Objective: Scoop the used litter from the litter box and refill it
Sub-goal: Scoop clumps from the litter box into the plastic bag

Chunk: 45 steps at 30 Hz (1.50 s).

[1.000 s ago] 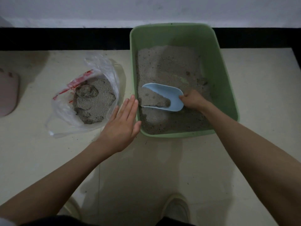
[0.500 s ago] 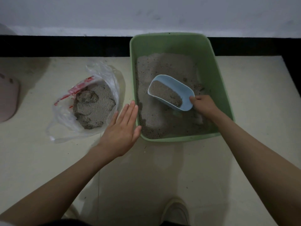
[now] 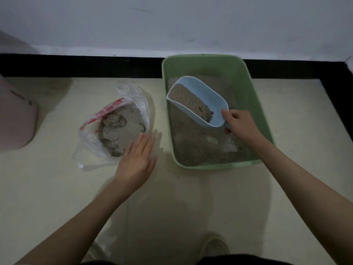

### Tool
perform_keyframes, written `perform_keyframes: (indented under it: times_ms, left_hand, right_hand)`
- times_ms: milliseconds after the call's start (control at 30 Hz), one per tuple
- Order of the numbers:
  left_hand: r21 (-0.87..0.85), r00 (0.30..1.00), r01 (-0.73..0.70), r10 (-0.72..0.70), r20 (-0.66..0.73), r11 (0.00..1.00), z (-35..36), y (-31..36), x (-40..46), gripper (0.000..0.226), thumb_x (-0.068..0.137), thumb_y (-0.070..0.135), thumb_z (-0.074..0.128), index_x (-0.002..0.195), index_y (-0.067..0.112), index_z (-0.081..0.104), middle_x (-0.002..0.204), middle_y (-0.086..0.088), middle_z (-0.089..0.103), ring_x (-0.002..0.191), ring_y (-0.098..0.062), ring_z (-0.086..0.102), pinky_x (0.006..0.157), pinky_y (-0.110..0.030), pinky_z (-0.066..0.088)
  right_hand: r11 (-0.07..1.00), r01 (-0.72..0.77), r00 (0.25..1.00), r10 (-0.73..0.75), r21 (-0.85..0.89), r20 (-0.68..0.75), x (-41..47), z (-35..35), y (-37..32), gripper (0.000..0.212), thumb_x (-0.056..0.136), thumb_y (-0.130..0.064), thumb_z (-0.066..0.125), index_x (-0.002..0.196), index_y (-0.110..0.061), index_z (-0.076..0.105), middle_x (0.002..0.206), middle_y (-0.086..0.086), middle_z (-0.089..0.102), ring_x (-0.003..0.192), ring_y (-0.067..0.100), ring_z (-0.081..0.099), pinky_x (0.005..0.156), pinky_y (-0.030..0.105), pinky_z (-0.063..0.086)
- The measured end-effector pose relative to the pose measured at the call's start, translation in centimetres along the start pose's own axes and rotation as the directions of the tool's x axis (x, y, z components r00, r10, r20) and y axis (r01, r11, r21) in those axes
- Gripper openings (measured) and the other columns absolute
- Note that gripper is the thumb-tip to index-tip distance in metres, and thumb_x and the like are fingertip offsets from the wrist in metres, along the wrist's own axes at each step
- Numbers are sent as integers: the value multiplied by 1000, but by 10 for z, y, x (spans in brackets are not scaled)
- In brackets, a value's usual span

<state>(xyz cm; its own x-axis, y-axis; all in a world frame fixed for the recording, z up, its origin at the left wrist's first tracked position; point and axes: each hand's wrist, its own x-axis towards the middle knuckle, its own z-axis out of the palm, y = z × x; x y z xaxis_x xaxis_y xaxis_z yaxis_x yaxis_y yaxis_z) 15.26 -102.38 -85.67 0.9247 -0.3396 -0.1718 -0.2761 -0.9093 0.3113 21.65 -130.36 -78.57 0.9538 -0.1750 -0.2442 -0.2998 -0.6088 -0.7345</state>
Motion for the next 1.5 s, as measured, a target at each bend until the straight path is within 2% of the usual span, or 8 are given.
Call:
perform_keyframes:
  times_ms: [100, 200, 467, 667, 767, 1033, 1233, 1500]
  left_hand:
    - [71, 995, 69, -63, -73, 995, -1, -32, -17, 59, 80, 14, 66, 134, 6, 45, 142, -13, 43, 137, -33, 29, 109, -52, 21]
    - [101, 989, 135, -128, -75, 986, 2, -57, -34, 64, 61, 6, 79, 121, 6, 58, 125, -14, 59, 123, -34, 50, 101, -56, 32]
    - [254, 977, 160, -117, -177, 954, 5, -87, -48, 12, 59, 9, 61, 67, 15, 69, 65, -4, 63, 66, -28, 62, 79, -34, 32]
    - [198, 968, 168, -123, -221, 966, 2, -94, -46, 9, 66, 10, 63, 72, 15, 69, 66, -3, 63, 67, -27, 62, 78, -32, 31]
    - [169, 964, 175, -134, -228, 970, 3, -92, -45, 9, 69, 8, 64, 74, 14, 69, 68, -4, 65, 69, -28, 62, 79, -32, 30]
    - [102, 969, 129, -103, -225, 986, -3, -71, -36, 25, 85, 23, 42, 82, 14, 65, 75, -4, 60, 74, -28, 60, 90, -37, 31]
    - [8, 987, -59, 60, -151, 998, -16, -24, -5, 49, 91, 38, 31, 124, 8, 53, 124, -11, 55, 116, -27, 49, 101, -42, 36]
    - [131, 979, -201, 202, 4, 971, -23, 32, 43, 75, 87, 54, 4, 147, 10, 18, 156, -9, 11, 144, -25, -1, 114, -39, 1]
  right_hand:
    - [998, 48, 991, -44, -30, 124, -6, 20, -28, 46, 98, -28, 44, 59, -4, 46, 51, 5, 43, 53, 21, 51, 57, 25, 41]
    - [992, 59, 960, -24, -116, 278, -8, 46, -56, 48, 97, -30, 44, 78, 10, 61, 54, 8, 50, 49, 16, 52, 54, 25, 41]
    - [837, 270, 865, 6, -476, 502, -11, 103, -119, 45, 96, -33, 46, 55, -14, 43, 52, 2, 42, 49, 19, 42, 51, 25, 33]
    - [515, 475, 873, -177, -714, 454, -25, 109, -136, 23, 95, -27, 45, 93, -8, 59, 87, 7, 51, 75, 26, 51, 63, 30, 37]
    - [488, 485, 873, -218, -726, 436, -27, 100, -135, 23, 95, -25, 44, 100, -8, 59, 91, 6, 46, 77, 26, 50, 66, 32, 37]
    - [789, 361, 932, -301, -496, 201, -28, 60, -92, 21, 94, -29, 46, 80, -13, 50, 77, 2, 46, 62, 15, 41, 53, 28, 27]
    - [978, -53, 998, 45, -203, -46, -40, 21, -24, 24, 96, -25, 46, 81, -8, 55, 62, 1, 49, 52, 8, 44, 48, 24, 31]
    - [723, -535, 816, 576, 437, 47, -49, -20, 49, 27, 98, -14, 43, 77, 0, 48, 63, 11, 44, 45, 19, 45, 34, 15, 35]
